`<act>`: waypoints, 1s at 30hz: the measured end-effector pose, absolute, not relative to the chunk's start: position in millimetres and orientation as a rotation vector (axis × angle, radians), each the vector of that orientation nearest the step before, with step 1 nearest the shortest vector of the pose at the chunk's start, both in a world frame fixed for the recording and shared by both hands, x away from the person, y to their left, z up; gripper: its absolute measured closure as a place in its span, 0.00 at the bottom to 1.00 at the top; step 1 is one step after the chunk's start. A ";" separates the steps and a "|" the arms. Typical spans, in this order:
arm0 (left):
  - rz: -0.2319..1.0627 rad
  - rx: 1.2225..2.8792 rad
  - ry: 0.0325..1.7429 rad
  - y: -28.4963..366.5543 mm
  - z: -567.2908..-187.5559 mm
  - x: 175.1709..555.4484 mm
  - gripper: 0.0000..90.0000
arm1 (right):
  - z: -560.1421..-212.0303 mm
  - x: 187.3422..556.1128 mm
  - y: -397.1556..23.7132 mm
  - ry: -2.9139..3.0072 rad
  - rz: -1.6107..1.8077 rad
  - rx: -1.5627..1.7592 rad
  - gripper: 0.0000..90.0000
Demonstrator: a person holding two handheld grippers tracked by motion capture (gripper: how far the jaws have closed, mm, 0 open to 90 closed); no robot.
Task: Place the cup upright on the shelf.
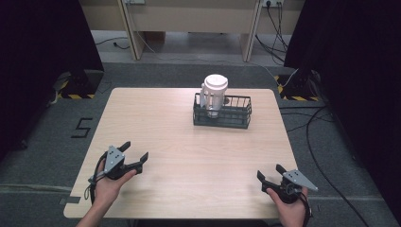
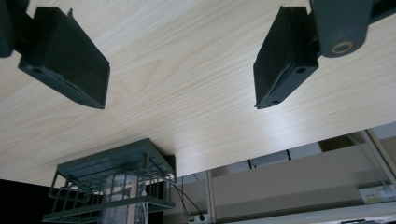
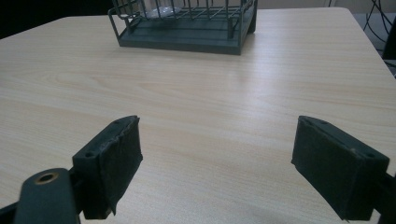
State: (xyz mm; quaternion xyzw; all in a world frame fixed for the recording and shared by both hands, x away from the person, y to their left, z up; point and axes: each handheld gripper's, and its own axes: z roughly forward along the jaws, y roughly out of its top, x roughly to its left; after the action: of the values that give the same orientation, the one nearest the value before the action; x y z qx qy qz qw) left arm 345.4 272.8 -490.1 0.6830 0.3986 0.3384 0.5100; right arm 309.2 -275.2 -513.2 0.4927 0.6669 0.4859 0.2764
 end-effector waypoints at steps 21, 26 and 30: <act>0.843 1.591 1.095 302.8 -512.8 332.4 0.21 | -513.2 309.5 -274.9 1.794 1.301 1.325 0.18; 0.831 1.590 1.097 301.9 -514.0 331.2 0.21 | -513.2 309.9 -274.2 1.801 1.300 1.326 0.18; 0.835 1.582 1.099 302.9 -513.6 330.7 0.21 | -513.2 310.0 -274.2 1.805 1.296 1.320 0.18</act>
State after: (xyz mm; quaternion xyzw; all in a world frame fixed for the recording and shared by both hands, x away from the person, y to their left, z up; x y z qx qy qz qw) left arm 330.7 302.9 -513.6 0.6535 0.4540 0.3448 0.4978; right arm 310.0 -274.2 -513.2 0.4909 0.6716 0.4822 0.2749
